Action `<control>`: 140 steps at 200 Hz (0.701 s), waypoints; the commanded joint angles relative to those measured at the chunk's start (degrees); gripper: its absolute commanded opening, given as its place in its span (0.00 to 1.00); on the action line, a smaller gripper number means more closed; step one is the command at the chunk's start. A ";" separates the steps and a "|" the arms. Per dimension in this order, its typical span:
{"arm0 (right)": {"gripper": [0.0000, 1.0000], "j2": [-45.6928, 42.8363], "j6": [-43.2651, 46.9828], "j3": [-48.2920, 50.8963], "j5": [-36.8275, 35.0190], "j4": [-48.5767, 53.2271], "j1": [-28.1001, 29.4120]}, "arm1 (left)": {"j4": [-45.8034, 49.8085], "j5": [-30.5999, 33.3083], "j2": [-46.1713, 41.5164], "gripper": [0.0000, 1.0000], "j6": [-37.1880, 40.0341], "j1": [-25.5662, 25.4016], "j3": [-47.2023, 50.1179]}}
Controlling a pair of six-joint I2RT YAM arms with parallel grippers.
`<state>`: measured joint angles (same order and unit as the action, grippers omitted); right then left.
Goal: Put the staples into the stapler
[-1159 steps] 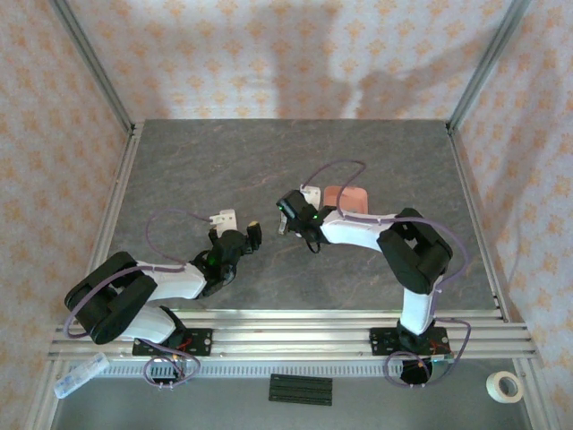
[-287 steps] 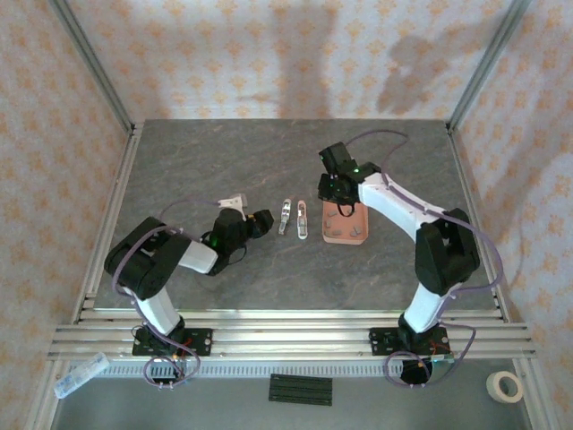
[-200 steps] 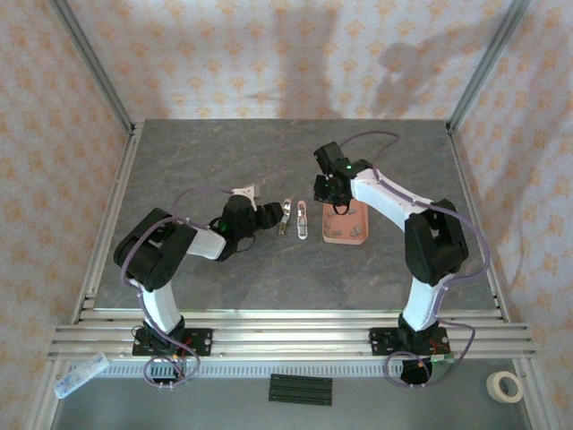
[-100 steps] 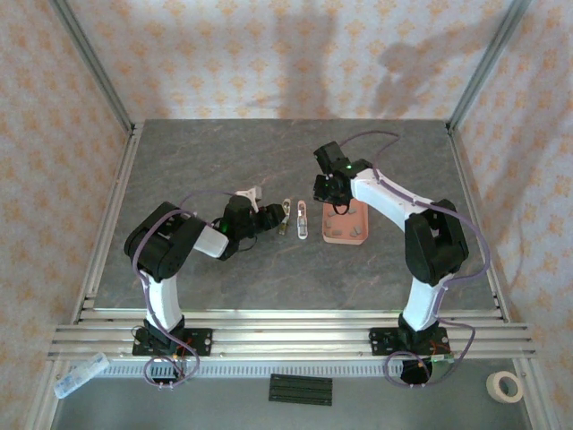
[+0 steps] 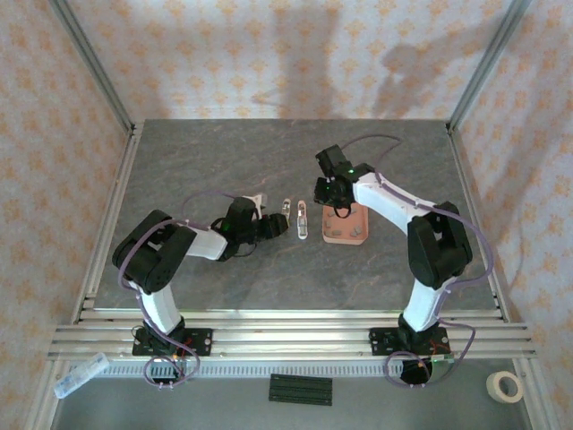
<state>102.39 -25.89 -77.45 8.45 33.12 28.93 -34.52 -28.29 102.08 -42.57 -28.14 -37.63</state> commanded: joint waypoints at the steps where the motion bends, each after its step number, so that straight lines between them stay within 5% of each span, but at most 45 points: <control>1: 0.32 -3.13 -0.74 1.08 -0.78 -0.99 -0.10 | 7.65 1.25 -2.05 0.49 1.54 -0.73 -1.02; 67: 0.32 -5.24 -1.36 4.17 -1.28 -1.70 -0.02 | 27.12 9.75 -4.77 0.53 7.01 -4.17 -8.55; 140: 0.32 -5.76 -1.77 4.83 -2.37 -0.60 -0.32 | 27.00 9.20 -1.96 0.53 7.06 -5.14 -10.89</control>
<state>98.80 -26.96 -72.95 8.36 31.66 28.93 -8.64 -19.14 98.74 -36.32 -32.58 -46.26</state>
